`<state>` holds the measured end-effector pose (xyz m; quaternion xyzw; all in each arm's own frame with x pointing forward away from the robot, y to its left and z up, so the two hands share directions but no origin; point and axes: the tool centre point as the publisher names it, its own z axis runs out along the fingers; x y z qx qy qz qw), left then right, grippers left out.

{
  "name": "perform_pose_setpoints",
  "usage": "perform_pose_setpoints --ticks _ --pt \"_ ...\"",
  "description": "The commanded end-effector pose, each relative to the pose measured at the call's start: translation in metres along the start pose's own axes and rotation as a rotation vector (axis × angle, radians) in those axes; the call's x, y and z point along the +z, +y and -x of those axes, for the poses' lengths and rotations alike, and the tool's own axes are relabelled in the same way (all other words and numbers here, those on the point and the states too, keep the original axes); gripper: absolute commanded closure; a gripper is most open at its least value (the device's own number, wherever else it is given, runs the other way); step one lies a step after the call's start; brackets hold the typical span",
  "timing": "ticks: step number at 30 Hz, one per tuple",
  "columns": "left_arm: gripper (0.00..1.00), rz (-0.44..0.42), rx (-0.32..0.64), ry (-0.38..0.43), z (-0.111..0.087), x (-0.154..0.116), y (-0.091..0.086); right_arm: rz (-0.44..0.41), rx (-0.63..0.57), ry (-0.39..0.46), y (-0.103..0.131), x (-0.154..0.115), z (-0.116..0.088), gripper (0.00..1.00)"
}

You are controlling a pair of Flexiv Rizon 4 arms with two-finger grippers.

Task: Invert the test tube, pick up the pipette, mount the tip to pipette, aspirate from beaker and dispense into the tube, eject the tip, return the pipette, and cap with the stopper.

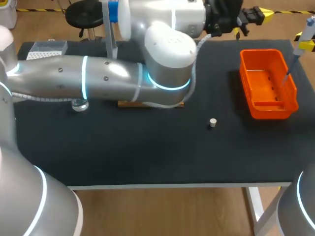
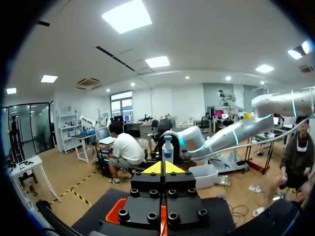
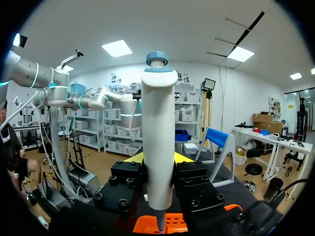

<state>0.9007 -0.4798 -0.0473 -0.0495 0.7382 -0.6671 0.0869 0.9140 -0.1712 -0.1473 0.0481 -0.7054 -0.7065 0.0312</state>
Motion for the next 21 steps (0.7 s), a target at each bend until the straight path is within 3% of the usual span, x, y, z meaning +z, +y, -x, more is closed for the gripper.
perform_pose_setpoints --ticks 1,11,21 --pt "1.0 -0.023 0.008 -0.006 -0.006 0.036 -0.001 -0.003 0.0 0.0 0.001 0.0 0.0 1.0" --pt "1.0 -0.039 0.009 0.061 -0.013 0.072 -0.008 -0.003 0.0 0.0 0.001 0.0 0.0 1.0" --pt "1.0 -0.044 0.004 0.064 -0.016 0.089 -0.008 -0.003 0.0 0.0 0.001 0.0 0.0 1.0"
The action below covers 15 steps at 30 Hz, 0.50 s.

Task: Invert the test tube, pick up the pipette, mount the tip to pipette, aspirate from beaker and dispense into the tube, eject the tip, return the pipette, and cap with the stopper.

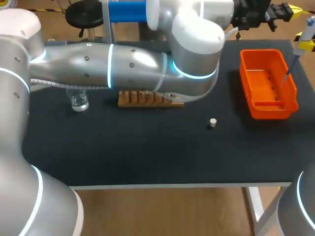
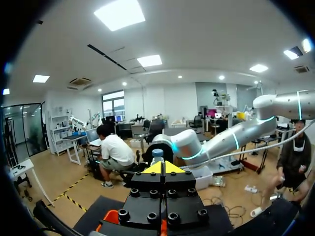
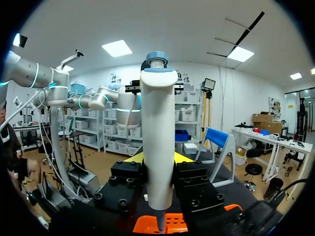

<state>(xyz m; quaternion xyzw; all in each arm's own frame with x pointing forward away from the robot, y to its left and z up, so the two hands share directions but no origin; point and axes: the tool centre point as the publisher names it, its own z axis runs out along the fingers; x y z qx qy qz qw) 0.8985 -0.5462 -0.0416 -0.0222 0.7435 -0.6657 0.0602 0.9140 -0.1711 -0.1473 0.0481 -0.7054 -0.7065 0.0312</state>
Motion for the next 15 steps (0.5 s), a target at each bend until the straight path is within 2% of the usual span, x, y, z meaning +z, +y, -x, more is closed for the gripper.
perform_pose_setpoints --ticks 1,15 --pt "1.0 -0.051 -0.001 -0.011 0.0 0.027 0.004 -0.003 0.0 0.0 0.001 0.0 0.0 1.0" --pt "1.0 -0.059 -0.004 -0.009 0.003 0.038 0.005 -0.003 0.0 0.0 0.001 0.0 0.0 1.0"
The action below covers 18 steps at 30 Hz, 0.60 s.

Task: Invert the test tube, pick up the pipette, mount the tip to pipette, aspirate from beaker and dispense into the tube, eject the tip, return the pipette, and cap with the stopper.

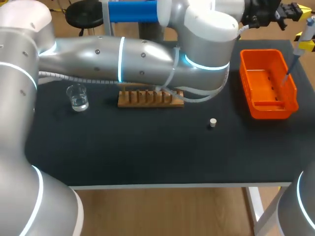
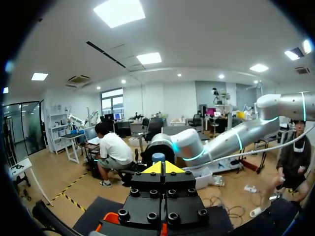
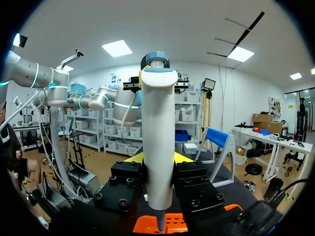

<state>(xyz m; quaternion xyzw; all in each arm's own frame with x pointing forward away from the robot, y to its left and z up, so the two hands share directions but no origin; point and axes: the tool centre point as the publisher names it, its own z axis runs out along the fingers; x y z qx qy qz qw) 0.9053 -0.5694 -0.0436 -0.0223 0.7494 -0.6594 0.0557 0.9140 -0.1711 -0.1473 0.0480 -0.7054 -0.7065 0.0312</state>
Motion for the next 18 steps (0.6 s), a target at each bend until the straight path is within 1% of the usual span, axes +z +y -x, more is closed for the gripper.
perform_pose_setpoints --ticks 1,11,18 --pt "1.0 -0.077 0.002 -0.017 -0.001 0.016 0.005 -0.003 0.0 0.0 0.001 0.0 0.0 1.0" --pt "1.0 -0.074 0.003 -0.027 0.0 0.023 0.009 -0.003 0.0 0.0 0.001 0.0 0.0 1.0" --pt "1.0 -0.068 -0.01 -0.029 0.001 0.026 0.016 -0.003 0.0 0.0 0.001 0.0 0.0 1.0"
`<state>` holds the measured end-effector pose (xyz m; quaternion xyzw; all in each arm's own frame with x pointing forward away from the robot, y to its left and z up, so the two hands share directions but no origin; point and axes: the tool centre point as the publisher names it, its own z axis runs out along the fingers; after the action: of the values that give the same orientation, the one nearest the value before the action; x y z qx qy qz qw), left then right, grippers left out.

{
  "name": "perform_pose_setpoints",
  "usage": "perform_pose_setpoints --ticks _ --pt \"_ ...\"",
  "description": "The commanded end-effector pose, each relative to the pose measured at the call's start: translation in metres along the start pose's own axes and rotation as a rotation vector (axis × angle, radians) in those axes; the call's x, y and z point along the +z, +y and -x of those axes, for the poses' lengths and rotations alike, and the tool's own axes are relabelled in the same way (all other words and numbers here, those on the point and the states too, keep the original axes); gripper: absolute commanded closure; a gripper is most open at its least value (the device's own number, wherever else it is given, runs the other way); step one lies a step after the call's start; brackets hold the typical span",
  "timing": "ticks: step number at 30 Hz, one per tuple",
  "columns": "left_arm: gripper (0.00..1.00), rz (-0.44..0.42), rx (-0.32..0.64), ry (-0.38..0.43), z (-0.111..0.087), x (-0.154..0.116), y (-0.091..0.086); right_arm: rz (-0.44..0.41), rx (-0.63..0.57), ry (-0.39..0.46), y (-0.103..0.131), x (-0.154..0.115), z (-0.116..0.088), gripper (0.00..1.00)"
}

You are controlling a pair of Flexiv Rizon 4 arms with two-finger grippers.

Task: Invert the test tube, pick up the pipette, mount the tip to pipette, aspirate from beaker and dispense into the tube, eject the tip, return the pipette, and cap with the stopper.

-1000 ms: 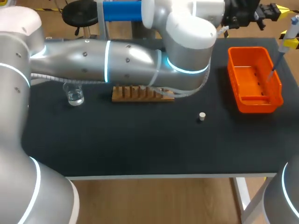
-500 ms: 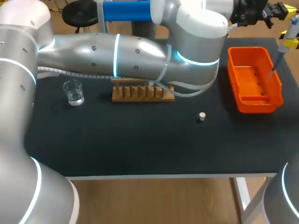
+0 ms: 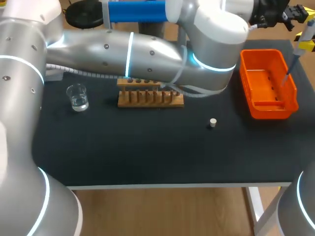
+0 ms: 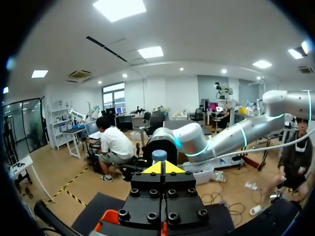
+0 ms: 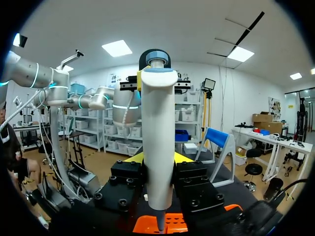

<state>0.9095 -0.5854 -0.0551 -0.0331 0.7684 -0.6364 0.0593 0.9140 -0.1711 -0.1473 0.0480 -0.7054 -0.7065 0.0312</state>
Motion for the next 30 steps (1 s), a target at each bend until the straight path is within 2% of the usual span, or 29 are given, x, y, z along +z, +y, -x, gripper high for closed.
perform_pose_setpoints --ticks 1,30 --pt "1.0 -0.127 -0.005 -0.011 0.0 0.008 0.007 -0.003 0.0 0.0 0.001 0.0 0.0 1.0" --pt "1.0 -0.127 -0.039 0.011 -0.001 0.013 0.024 -0.003 0.0 0.0 0.001 0.0 0.0 1.0"
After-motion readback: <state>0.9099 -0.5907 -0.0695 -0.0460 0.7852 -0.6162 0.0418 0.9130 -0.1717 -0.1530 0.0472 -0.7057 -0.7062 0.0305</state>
